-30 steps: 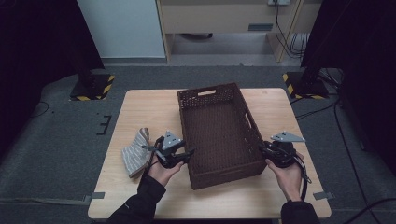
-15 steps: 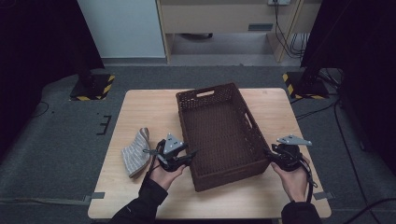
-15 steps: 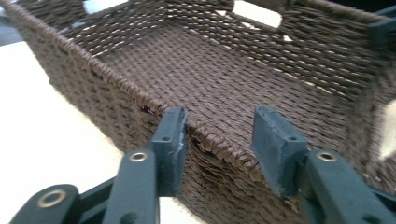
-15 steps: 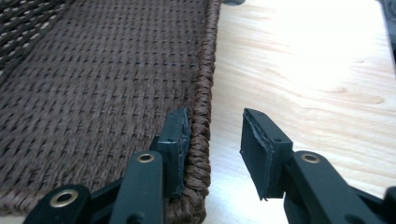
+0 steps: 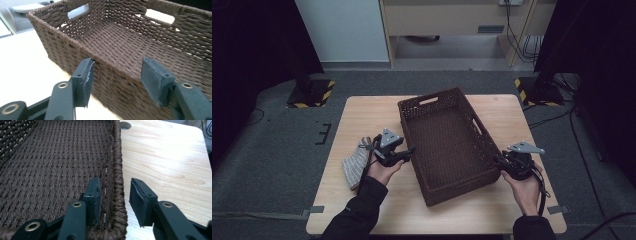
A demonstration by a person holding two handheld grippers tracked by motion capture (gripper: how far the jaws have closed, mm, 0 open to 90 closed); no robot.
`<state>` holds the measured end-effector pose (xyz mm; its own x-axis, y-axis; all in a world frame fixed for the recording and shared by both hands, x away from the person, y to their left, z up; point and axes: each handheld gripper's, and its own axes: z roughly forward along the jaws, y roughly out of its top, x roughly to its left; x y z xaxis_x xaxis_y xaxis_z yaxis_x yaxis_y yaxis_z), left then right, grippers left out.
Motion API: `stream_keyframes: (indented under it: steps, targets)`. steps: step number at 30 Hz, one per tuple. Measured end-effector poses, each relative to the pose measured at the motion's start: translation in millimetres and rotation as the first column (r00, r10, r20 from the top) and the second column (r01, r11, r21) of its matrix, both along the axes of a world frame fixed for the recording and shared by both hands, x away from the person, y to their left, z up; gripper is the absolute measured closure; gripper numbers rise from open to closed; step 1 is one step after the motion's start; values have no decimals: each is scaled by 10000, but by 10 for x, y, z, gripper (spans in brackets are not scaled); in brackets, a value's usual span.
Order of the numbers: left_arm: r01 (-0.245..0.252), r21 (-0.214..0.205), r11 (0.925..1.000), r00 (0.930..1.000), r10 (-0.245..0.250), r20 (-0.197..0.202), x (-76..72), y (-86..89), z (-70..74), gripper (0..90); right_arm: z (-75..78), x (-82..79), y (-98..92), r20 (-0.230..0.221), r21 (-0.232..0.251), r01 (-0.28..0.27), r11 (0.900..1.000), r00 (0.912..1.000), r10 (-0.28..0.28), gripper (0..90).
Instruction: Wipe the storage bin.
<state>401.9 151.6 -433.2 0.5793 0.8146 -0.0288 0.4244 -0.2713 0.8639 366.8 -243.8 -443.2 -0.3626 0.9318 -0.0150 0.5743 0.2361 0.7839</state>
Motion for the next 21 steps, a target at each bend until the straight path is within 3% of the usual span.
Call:
stream_keyframes:
  steps: [2, 8, 10, 14, 21]
  targets:
    - [-43, 159, 9999, 10000, 43, 8, 74, -13, -22, 409, -21, 16, 7, -53, -75, -13, 10000, 10000, 13, 593]
    - [-189, -20, 9998, 9994, 188, -307, 230, -46, -93, 376, -56, 67, 11, -103, -189, 37, 9998, 9999, -39, 593]
    - [-260, -189, 9995, 9987, 252, -446, 226, -62, -107, 388, -65, 86, -4, -63, -311, 98, 9995, 9999, -100, 598]
    - [-221, -118, 9997, 9993, 217, -305, 170, -97, -101, 485, -73, 116, -63, -172, -210, 231, 9995, 9996, -235, 584]
    - [-207, -91, 9997, 9994, 204, -271, 121, -96, -92, 502, -78, 153, -77, -70, -356, 273, 9990, 9996, -276, 588]
